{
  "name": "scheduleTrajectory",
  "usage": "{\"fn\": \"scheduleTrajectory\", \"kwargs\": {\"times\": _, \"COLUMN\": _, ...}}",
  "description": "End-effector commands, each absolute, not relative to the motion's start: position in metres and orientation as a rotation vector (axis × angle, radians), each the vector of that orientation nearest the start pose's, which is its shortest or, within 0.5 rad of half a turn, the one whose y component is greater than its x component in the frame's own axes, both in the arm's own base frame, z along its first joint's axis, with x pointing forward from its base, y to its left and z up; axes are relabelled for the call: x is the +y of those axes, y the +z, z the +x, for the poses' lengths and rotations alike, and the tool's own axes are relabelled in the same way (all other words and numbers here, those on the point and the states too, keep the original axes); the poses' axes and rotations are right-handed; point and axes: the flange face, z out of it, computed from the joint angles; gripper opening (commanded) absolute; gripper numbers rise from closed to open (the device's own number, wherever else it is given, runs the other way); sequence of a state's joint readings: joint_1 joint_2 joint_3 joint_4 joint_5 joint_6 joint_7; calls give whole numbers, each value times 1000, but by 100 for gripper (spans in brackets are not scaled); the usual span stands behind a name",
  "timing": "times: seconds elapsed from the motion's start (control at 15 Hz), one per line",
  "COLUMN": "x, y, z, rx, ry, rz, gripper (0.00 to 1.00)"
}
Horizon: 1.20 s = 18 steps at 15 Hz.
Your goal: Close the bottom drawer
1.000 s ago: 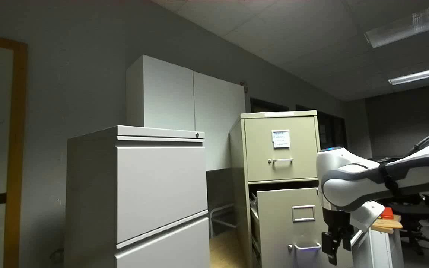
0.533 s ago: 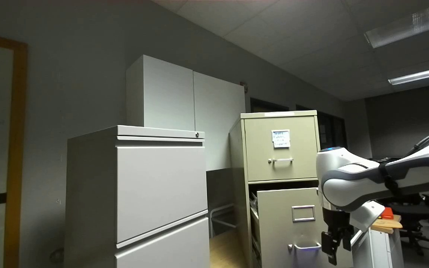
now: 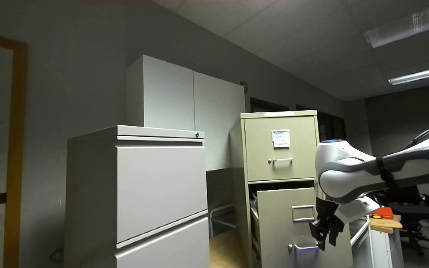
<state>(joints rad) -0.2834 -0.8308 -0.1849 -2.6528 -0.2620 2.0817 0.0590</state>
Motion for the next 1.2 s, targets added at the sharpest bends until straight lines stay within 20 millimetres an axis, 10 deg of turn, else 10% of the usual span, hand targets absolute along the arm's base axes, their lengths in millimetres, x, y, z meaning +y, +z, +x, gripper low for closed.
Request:
{"fn": "scheduleTrajectory", "kwargs": {"times": 0.0, "x": -159, "y": 538, "z": 301, "rx": 800, "ry": -636, "rz": -3090, "gripper": 20}}
{"fn": "scheduleTrajectory", "kwargs": {"times": 0.27, "x": -161, "y": 557, "z": 325, "rx": 1048, "ry": -866, "rz": -2925, "gripper": 1}}
{"fn": "scheduleTrajectory", "kwargs": {"times": 1.13, "x": -173, "y": 568, "z": 401, "rx": 1745, "ry": -1322, "rz": -2300, "gripper": 0}}
